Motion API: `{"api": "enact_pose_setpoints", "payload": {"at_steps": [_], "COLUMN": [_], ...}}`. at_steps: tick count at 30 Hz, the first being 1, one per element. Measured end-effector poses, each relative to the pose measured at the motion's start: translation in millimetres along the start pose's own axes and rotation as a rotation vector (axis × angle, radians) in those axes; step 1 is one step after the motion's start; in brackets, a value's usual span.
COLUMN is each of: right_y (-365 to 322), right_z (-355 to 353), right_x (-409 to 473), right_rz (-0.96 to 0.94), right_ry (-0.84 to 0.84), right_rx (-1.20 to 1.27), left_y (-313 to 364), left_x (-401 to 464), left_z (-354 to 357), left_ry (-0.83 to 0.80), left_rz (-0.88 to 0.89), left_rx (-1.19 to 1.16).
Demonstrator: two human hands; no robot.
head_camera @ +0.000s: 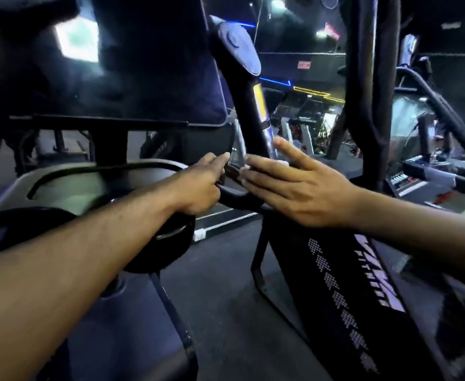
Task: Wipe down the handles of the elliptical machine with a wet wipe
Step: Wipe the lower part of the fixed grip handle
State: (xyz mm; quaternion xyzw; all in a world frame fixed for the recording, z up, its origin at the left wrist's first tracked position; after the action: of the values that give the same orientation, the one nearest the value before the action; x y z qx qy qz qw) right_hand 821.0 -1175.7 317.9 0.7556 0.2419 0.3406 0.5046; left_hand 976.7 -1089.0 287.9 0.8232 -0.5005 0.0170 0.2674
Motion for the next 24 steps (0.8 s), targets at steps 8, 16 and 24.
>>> {"api": "enact_pose_setpoints", "payload": {"at_steps": [8, 16, 24], "right_y": [-76, -20, -57], "right_z": [45, 5, 18], "right_x": [27, 19, 20], "right_rz": [0.02, -0.127, -0.032], "right_ry": [-0.425, -0.38, -0.41], "right_rx": [-0.276, -0.282, -0.306], "left_y": [2, 4, 3], "left_x": [-2, 0, -3], "left_z": [-2, -3, -5], "left_ry": [0.008, 0.009, 0.021], "left_rz": [-0.005, -0.01, -0.007], "left_rx": [0.0, 0.002, -0.021]}}
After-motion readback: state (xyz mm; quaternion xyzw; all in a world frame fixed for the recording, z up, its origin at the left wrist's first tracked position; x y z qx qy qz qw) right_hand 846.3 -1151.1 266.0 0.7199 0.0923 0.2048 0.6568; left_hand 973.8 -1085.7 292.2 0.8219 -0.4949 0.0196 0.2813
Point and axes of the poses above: each hand's wrist, its own x-axis towards the middle knuckle, its own z-axis out of the palm, y = z × x, the point moved 7 cm from there along x, towards the middle knuckle, and after that the axes turned 6 degrees about z, right-handed, at the moved point
